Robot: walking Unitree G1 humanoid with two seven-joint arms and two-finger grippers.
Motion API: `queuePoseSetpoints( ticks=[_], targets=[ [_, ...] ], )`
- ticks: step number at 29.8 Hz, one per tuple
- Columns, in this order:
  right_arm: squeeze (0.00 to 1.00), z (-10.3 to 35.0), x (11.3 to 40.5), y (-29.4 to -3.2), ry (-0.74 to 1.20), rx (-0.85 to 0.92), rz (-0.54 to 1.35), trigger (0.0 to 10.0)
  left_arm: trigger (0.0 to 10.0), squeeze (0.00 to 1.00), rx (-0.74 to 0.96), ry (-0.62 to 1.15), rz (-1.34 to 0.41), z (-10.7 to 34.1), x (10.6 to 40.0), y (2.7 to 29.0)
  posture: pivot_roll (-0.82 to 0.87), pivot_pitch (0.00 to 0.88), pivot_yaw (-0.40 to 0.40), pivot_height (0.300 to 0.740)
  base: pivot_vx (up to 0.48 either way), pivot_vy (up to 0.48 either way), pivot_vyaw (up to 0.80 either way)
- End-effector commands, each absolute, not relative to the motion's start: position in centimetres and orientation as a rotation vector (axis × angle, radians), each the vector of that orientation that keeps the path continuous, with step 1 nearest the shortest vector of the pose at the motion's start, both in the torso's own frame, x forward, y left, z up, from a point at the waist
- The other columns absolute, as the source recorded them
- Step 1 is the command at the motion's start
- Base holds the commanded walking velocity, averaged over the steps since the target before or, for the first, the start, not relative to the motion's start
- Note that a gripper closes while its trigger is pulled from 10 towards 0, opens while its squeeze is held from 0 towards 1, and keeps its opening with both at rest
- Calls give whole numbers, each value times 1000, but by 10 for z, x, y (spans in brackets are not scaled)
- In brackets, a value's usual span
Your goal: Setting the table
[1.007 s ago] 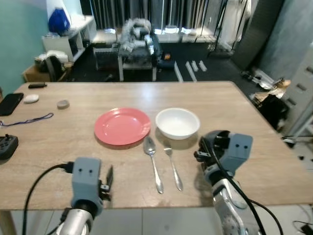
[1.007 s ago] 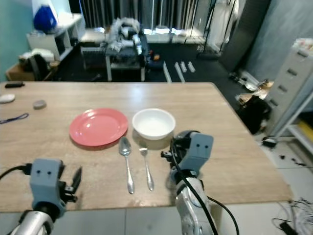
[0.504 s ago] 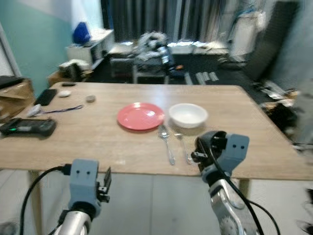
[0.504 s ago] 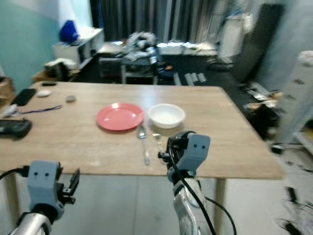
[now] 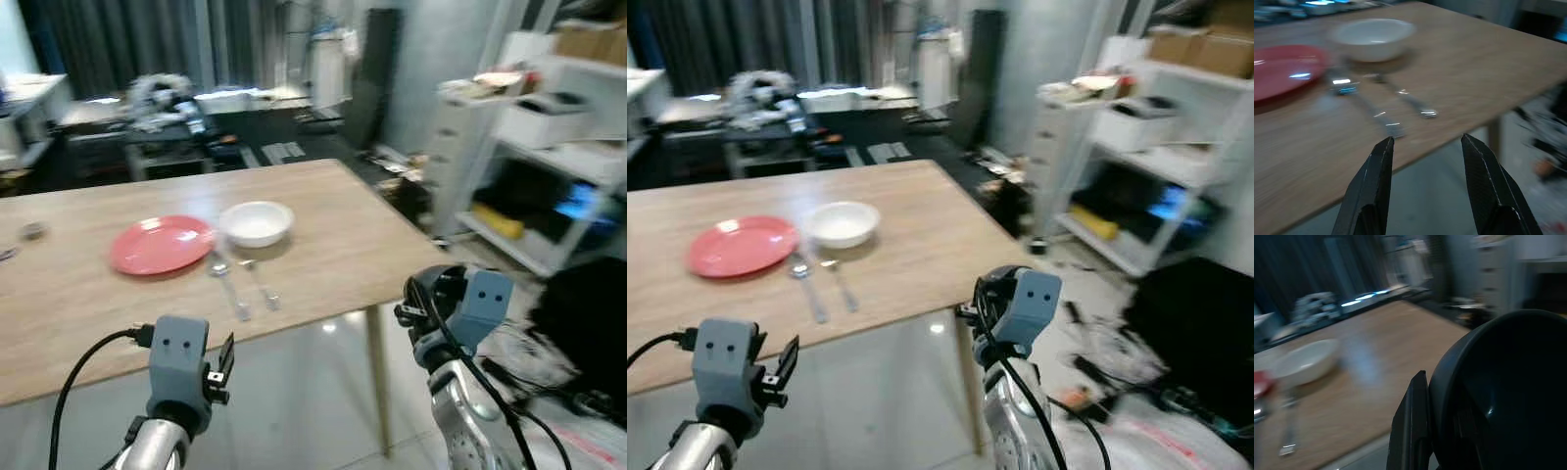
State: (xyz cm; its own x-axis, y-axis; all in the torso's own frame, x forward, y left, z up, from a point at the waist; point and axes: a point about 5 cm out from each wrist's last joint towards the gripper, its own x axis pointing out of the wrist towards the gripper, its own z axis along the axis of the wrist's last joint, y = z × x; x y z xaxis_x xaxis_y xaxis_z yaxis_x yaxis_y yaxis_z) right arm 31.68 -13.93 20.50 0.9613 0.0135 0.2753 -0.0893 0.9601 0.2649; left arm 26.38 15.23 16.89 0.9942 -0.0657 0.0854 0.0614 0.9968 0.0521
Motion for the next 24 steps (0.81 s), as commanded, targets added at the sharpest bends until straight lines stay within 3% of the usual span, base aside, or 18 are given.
queuePoseSetpoints(
  ticks=[1, 24],
  targets=[
    [0, 203, 316, -140, -269, 284, 49, 10000, 10000, 0, 55, -69, -66, 165, 263, 152, 90, 108, 52, 740, 0, 0, -788],
    [0, 199, 315, -141, -254, 276, 44, 10000, 10000, 0, 61, -39, -123, 161, 263, 145, 86, 117, 50, 740, 0, 0, -798]
  ],
)
